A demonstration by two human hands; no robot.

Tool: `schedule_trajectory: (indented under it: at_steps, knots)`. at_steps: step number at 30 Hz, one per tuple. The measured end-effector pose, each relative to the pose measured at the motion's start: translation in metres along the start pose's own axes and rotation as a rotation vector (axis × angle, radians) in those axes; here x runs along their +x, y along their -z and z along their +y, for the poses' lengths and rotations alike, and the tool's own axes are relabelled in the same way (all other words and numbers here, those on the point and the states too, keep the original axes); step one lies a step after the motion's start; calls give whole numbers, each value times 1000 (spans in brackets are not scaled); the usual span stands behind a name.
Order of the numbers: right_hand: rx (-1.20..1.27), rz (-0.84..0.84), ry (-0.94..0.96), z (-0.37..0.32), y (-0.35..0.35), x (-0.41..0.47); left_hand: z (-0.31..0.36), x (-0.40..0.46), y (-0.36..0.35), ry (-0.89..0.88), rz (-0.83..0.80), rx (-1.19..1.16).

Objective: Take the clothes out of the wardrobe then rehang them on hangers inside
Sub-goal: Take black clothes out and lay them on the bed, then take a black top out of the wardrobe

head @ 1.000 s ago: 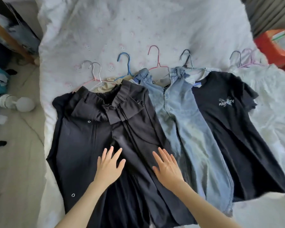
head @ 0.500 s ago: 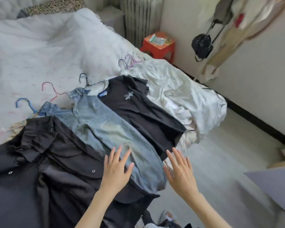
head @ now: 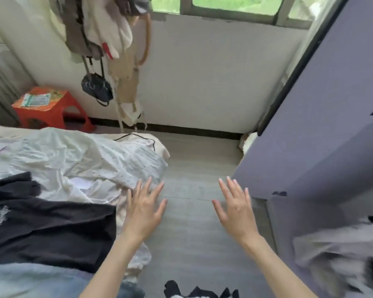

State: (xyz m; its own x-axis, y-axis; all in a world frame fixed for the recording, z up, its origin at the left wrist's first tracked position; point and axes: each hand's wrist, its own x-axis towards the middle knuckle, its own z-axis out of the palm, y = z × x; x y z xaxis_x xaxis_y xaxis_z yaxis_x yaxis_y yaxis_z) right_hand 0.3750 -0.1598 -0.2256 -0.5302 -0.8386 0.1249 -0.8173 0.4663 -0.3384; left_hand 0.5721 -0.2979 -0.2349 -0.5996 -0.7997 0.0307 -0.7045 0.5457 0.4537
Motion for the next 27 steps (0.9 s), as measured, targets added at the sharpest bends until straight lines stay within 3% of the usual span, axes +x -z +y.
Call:
schedule_trajectory:
  at_steps: [10, 19, 27]
  knots:
    - [-46, 275, -443, 102, 59, -5, 137, 108, -59, -564, -224, -22]
    - [-111, 494, -815, 149, 98, -45, 246, 153, -99, -944, -377, -66]
    - [-203, 631, -963, 220, 147, -64, 342, 150, -150, -1096, -523, -143]
